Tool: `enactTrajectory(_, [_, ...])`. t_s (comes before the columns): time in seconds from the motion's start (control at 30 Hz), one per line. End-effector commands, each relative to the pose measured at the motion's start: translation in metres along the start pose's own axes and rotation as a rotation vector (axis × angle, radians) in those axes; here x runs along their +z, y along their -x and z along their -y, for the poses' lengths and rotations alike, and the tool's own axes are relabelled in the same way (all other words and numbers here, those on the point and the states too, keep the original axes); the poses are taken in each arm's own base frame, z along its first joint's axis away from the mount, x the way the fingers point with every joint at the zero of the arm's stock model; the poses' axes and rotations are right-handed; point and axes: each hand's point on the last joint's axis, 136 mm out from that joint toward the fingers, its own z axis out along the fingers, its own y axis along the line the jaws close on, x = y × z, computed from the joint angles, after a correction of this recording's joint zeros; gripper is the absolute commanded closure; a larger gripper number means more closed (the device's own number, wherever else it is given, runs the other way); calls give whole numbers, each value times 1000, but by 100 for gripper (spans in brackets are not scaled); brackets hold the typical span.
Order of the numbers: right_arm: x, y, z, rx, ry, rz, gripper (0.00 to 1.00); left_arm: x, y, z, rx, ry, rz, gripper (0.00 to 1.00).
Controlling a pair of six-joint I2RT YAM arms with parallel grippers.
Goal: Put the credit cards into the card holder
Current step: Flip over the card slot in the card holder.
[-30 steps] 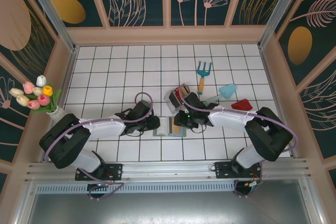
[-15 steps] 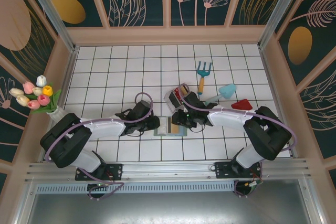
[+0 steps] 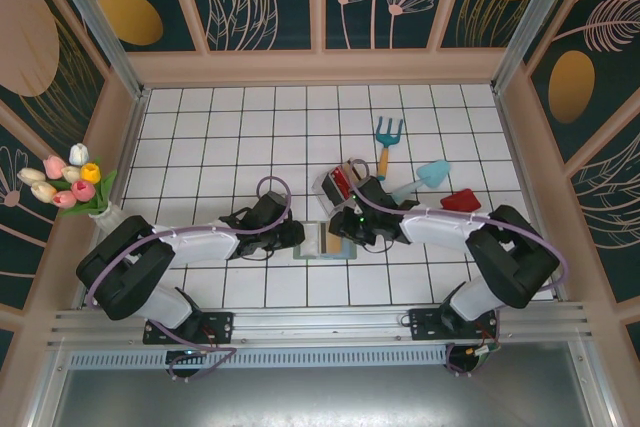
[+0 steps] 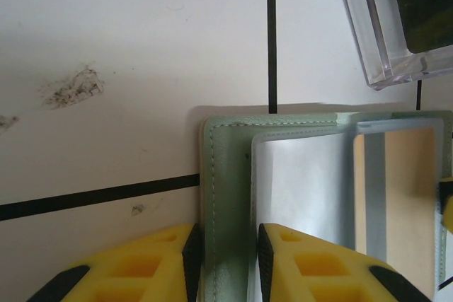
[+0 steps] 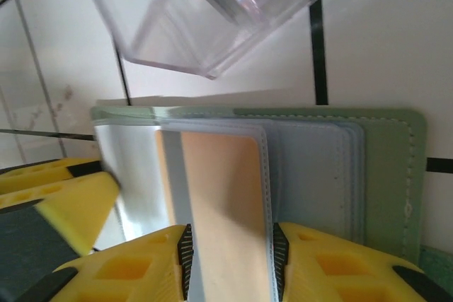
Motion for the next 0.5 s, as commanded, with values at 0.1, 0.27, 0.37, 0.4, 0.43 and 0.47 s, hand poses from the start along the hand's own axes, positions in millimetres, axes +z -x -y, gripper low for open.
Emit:
enactTrajectory(0.1, [-19,3,-34,-15,167,21,64,4,-11,0,-24,-28,-38,70])
enactTrajectory(0.27, [-18,3,-52,-47,214,-5,63,2,-7,5,-36,-44,-23,72])
enactTrajectory(0.37, [-12,6,-57,-58,186,-6,64,-2,-3,6,-49,-49,0,74])
enactTrajectory(0.4, [-11,5,-61,-74,194,-10,64,-3,-2,6,-52,-47,8,74])
enactTrajectory(0.43, [-11,5,-65,-84,202,-17,64,-4,-1,5,-55,-46,17,74])
enactTrajectory(0.47, [-10,5,-68,-89,203,-23,63,-6,0,4,-58,-40,25,73])
